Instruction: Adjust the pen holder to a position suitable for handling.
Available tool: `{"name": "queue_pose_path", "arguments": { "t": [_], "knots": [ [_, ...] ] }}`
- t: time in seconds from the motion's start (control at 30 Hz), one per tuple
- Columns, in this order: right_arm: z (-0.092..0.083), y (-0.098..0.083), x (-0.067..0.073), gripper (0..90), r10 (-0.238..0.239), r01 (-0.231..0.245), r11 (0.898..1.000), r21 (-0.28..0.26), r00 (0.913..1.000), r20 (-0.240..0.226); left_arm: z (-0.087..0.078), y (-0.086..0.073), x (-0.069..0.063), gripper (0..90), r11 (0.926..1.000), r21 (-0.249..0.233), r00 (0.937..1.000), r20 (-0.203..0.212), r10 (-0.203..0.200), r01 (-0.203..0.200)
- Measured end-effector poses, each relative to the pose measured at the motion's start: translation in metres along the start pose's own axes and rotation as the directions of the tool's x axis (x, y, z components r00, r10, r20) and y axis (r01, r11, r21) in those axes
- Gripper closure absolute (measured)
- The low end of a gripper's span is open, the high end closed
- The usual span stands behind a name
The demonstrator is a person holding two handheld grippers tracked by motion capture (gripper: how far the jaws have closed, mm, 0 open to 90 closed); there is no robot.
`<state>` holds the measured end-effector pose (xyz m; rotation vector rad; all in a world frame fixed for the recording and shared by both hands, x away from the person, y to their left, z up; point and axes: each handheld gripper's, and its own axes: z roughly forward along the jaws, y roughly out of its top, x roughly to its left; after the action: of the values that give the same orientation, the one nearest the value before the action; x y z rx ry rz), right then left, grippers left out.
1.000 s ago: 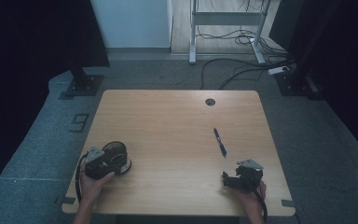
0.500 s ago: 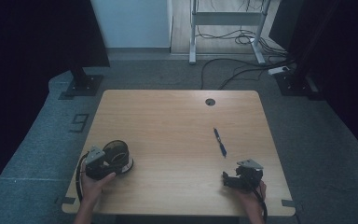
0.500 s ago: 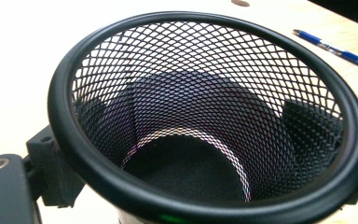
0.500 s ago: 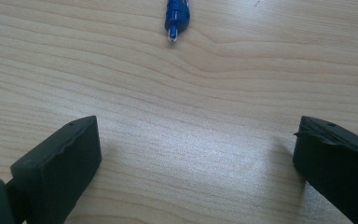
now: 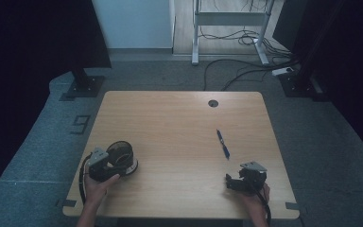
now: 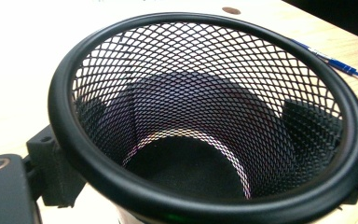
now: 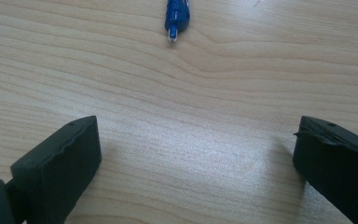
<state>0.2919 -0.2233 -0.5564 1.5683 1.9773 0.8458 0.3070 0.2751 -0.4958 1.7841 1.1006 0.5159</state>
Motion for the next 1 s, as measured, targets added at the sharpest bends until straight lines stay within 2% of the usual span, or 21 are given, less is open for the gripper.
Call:
{"name": "queue_pose_path", "arguments": {
  "t": [0.4, 0.57, 1.0],
  "knots": [
    [0.0, 0.0, 0.0, 0.9, 0.002, -0.002, 1.0, -0.003, 1.0, 0.0, 0.011, 0.014, -0.016, 8.9, 0.9997, -0.004, 0.9994, 0.025, 0.026, -0.026],
    [0.0, 0.0, 0.0, 1.2, 0.002, -0.002, 1.0, -0.004, 1.0, 0.001, 0.02, 0.02, -0.026, 8.9, 0.9994, -0.006, 0.998, 0.053, 0.033, -0.033],
    [-0.001, 0.0, 0.0, 2.4, 0.007, -0.007, 1.0, -0.007, 1.0, 0.005, 0.041, 0.032, -0.04, 9.0, 0.9989, 0.006, 0.9969, 0.063, 0.047, -0.047]
  ]
}}
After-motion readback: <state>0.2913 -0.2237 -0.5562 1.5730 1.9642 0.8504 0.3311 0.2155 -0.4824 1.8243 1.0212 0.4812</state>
